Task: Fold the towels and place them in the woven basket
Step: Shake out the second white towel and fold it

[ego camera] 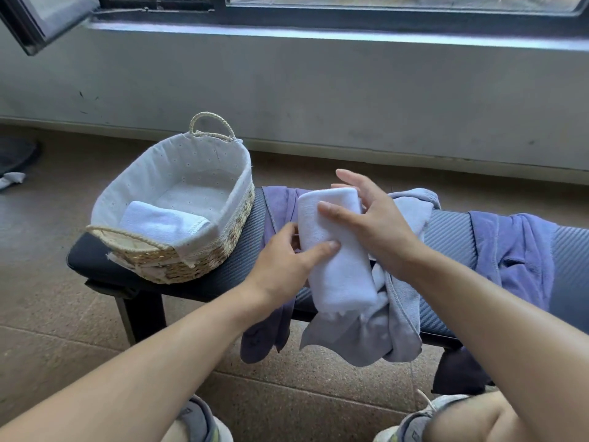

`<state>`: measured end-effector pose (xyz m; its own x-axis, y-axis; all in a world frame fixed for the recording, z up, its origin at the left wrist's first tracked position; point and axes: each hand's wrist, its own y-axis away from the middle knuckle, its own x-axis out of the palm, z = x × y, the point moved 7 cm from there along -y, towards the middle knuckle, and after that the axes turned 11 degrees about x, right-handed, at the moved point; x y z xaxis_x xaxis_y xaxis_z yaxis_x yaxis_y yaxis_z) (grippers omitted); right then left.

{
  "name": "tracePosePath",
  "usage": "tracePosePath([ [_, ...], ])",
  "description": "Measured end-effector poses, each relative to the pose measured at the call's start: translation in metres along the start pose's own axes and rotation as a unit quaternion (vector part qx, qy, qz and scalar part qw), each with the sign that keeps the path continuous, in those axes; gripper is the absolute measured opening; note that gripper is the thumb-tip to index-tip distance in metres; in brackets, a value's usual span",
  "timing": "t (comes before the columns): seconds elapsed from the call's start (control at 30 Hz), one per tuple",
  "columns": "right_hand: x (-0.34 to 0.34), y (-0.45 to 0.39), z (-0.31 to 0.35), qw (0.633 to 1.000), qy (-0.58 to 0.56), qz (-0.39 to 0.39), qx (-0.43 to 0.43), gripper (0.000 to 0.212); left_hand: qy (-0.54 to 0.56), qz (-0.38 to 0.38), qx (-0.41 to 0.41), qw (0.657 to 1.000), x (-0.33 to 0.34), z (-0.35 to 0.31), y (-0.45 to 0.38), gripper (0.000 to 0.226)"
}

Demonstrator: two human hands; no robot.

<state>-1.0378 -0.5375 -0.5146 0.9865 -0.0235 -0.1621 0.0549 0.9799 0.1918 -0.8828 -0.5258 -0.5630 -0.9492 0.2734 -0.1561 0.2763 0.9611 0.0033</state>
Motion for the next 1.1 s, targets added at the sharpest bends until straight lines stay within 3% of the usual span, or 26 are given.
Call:
tracePosePath([
  [0.1, 0.008, 0.0, -0.011, 0.996, 0.075, 0.006, 0.042, 0.077, 0.002, -0.081, -0.034, 0.996, -0.009, 0.011, -0.002, 0.071],
  [0.23, 0.025, 0.005, -0.023, 0.987, 0.132, 0.064, 0.059, 0.034, 0.018, -0.108, -0.057, 0.992, -0.011, 0.011, 0.0, 0.072],
  [0.4, 0.027, 0.004, -0.028, 0.986, 0.138, 0.082, 0.037, 0.036, 0.112, -0.079, -0.112, 0.984, -0.005, 0.005, 0.002, 0.053],
  [0.47, 0.027, 0.005, -0.03, 0.981, 0.161, 0.099, 0.041, 0.034, 0.111, -0.062, -0.121, 0.984, -0.012, 0.003, -0.001, 0.053],
  [0.6, 0.033, 0.007, -0.034, 0.97, 0.208, 0.122, 0.028, 0.049, 0.079, -0.038, -0.094, 0.992, -0.023, 0.001, -0.008, 0.042],
  [0.73, 0.039, 0.007, -0.034, 0.96, 0.258, 0.105, 0.001, 0.055, 0.064, -0.066, -0.082, 0.992, -0.031, 0.004, -0.014, 0.072],
  [0.87, 0.042, 0.016, -0.027, 0.953, 0.298, 0.024, -0.05, 0.059, 0.089, -0.084, -0.072, 0.99, -0.034, 0.008, -0.02, 0.091],
  [0.93, 0.049, 0.021, -0.029, 0.956, 0.285, 0.029, -0.063, 0.059, 0.112, -0.083, -0.071, 0.988, -0.033, 0.007, -0.02, 0.078],
  [1.03, 0.049, 0.017, -0.034, 0.964, 0.254, 0.051, -0.06, 0.06, 0.141, -0.079, -0.08, 0.984, -0.033, 0.01, -0.021, 0.04],
  [1.1, 0.045, 0.013, -0.034, 0.972, 0.217, 0.063, -0.057, 0.057, 0.148, -0.076, -0.081, 0.983, -0.035, 0.01, -0.021, 0.037],
])
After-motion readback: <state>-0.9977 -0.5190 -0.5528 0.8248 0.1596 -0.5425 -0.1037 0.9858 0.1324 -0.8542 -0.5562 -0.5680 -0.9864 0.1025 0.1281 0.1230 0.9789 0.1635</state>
